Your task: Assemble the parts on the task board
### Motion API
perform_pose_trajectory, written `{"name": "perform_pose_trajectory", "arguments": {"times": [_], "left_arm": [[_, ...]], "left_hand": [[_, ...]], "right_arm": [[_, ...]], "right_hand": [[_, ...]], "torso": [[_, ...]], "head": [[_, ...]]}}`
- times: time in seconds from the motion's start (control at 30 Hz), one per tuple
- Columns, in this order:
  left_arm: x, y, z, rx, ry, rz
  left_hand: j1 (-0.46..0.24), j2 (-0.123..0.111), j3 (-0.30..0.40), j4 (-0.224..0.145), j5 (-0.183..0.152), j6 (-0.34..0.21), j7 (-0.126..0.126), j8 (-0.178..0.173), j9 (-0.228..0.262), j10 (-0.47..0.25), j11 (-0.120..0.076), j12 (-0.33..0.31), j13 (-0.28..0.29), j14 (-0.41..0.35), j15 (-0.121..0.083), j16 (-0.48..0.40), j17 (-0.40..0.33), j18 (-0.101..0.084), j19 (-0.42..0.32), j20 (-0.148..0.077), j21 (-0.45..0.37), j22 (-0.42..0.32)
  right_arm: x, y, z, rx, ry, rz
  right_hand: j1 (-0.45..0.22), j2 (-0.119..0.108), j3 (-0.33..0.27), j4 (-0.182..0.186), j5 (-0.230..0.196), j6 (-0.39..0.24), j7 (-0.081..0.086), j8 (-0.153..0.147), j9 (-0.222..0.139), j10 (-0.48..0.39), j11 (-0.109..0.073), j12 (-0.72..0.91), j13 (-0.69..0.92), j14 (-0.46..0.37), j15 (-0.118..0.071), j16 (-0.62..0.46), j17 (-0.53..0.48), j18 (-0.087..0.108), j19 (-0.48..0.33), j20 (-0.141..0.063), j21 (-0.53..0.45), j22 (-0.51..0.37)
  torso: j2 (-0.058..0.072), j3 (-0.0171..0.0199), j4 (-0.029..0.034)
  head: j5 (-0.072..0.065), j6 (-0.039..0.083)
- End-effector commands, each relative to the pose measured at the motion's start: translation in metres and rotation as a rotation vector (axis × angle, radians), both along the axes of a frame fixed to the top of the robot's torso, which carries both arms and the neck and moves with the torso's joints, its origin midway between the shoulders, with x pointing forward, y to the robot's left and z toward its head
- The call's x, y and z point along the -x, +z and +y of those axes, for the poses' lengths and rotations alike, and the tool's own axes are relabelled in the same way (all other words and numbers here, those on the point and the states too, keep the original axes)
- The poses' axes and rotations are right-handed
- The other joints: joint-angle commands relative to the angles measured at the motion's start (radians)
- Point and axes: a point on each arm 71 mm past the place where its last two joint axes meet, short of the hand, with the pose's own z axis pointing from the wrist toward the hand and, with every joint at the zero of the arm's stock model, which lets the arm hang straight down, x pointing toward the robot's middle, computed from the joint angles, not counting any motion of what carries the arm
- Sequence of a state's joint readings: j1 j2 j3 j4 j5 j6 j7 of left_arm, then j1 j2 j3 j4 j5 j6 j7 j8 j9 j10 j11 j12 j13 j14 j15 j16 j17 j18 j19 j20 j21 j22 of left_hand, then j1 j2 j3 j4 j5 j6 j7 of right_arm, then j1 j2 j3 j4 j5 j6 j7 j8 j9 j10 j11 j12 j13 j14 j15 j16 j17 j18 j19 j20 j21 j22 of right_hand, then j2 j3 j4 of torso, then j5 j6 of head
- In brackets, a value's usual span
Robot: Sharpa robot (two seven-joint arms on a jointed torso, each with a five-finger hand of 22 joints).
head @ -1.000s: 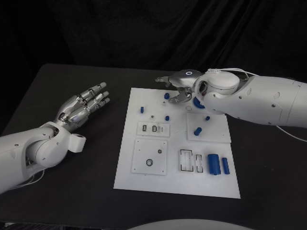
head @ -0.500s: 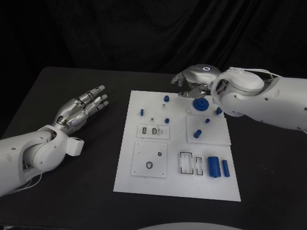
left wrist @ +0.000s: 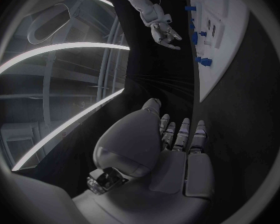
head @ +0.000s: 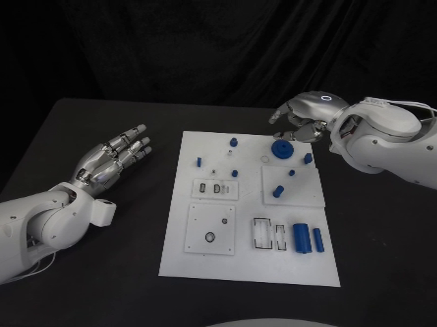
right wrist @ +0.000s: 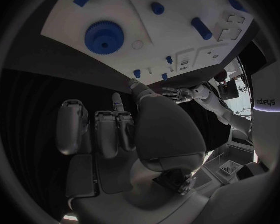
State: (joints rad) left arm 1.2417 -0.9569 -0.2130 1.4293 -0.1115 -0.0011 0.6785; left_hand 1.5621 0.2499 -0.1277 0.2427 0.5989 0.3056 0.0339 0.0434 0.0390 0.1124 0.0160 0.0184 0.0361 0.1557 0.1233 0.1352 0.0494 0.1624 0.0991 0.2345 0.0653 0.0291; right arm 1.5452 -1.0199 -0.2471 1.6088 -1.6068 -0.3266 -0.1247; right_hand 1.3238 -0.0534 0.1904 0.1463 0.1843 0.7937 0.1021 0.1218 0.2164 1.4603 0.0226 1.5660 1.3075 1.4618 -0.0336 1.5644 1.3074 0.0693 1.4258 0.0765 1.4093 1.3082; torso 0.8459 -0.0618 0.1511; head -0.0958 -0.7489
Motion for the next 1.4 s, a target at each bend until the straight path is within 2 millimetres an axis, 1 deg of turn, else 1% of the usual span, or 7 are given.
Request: {"name": "perform_pose_trajectory", "arguments": {"times": [0.03,0.2,0.43,0.8,1.07,1.27,1.4], "left_arm": [[0.002,0.010,0.000,0.080,-0.007,-0.128],[0.002,0.010,-0.001,0.081,-0.009,-0.127],[0.002,0.009,-0.001,0.081,-0.012,-0.125],[0.001,0.008,0.000,0.080,-0.010,-0.124],[0.001,0.008,0.000,0.080,-0.011,-0.122],[0.001,0.007,0.000,0.079,-0.012,-0.119],[0.001,0.007,0.001,0.080,-0.015,-0.117]], "left_hand": [[0.007,0.000,0.007,-0.002,0.003,0.001,0.001,-0.004,-0.001,0.000,0.008,0.005,0.002,0.002,0.008,0.002,-0.001,0.018,-0.001,0.006,0.006,0.000],[0.007,0.000,0.007,-0.002,0.003,0.001,0.001,-0.004,-0.001,0.000,0.008,0.005,0.002,0.002,0.008,0.002,-0.001,0.018,-0.001,0.006,0.006,0.000],[0.007,0.000,0.008,-0.002,0.004,0.000,0.001,-0.004,-0.001,-0.001,0.008,0.005,0.002,0.002,0.009,0.002,-0.001,0.018,-0.001,0.007,0.006,0.000],[0.007,0.000,0.008,-0.002,0.004,0.000,0.001,-0.004,-0.001,-0.001,0.008,0.005,0.002,0.002,0.009,0.002,-0.001,0.018,-0.001,0.007,0.006,0.000],[0.007,0.000,0.010,-0.003,0.004,-0.002,0.001,-0.004,-0.001,-0.001,0.009,0.005,0.002,0.002,0.010,0.003,-0.001,0.018,-0.001,0.007,0.006,0.000],[0.007,0.000,0.010,-0.003,0.004,-0.002,0.001,-0.004,-0.001,-0.001,0.009,0.005,0.002,0.002,0.010,0.003,-0.001,0.018,-0.001,0.007,0.006,0.000],[0.007,0.000,0.011,-0.004,0.004,-0.004,0.001,-0.004,-0.001,-0.002,0.010,0.005,0.002,0.002,0.010,0.003,-0.001,0.018,-0.001,0.008,0.007,0.000]], "right_arm": [[0.000,-0.008,-0.010,0.024,-0.067,0.044],[-0.001,-0.017,-0.020,0.035,-0.109,0.071],[-0.002,-0.029,-0.027,0.045,-0.134,0.097],[0.000,-0.038,-0.031,0.055,-0.149,0.125],[-0.001,-0.042,-0.032,0.060,-0.156,0.134],[-0.002,-0.046,-0.030,0.058,-0.153,0.136],[-0.003,-0.047,-0.029,0.058,-0.151,0.137]], "right_hand": [[-0.015,0.000,-0.006,0.014,-0.011,0.006,0.000,-0.012,-0.005,0.111,-0.003,0.005,0.263,0.109,-0.003,0.006,0.263,-0.022,0.017,-0.002,0.024,0.124],[-0.025,-0.001,-0.020,0.027,-0.017,0.011,0.000,-0.026,-0.011,0.111,-0.005,0.005,0.263,0.109,-0.006,0.006,0.263,-0.036,0.057,-0.004,0.070,0.172],[-0.028,-0.004,-0.025,0.030,-0.026,0.004,0.002,-0.035,-0.015,0.111,-0.004,0.005,0.263,0.109,-0.005,0.006,0.263,-0.032,0.046,-0.004,0.059,0.162],[-0.043,-0.005,-0.043,0.046,-0.077,0.010,0.012,-0.042,-0.018,0.111,0.003,0.005,0.263,0.109,0.000,0.006,0.263,-0.034,0.052,0.001,0.065,0.171],[-0.040,-0.004,-0.043,0.044,-0.075,0.015,0.013,-0.040,-0.018,0.111,0.004,0.005,0.263,0.109,0.001,0.006,0.263,-0.033,0.049,0.001,0.061,0.167],[-0.023,0.002,-0.040,0.035,-0.024,0.034,0.011,-0.037,-0.015,0.111,0.003,0.005,0.263,0.109,0.001,0.006,0.263,-0.031,0.043,0.003,0.054,0.164],[-0.021,0.004,-0.039,0.035,-0.017,0.039,0.010,-0.035,-0.013,0.111,0.003,0.005,0.263,0.109,0.001,0.006,0.263,-0.031,0.043,0.002,0.053,0.163]], "torso": [[0.001,0.0001,0.0008],[0.000,-0.0001,0.0012],[0.000,-0.0003,0.0011],[0.000,-0.0002,0.0011],[0.001,-0.0001,0.0010],[0.001,-0.0001,0.0010],[0.000,-0.0001,0.0010]], "head": [[-0.004,0.000],[-0.005,-0.001],[-0.006,-0.007],[-0.004,-0.009],[-0.006,-0.011],[-0.004,-0.018],[-0.004,-0.022]]}}
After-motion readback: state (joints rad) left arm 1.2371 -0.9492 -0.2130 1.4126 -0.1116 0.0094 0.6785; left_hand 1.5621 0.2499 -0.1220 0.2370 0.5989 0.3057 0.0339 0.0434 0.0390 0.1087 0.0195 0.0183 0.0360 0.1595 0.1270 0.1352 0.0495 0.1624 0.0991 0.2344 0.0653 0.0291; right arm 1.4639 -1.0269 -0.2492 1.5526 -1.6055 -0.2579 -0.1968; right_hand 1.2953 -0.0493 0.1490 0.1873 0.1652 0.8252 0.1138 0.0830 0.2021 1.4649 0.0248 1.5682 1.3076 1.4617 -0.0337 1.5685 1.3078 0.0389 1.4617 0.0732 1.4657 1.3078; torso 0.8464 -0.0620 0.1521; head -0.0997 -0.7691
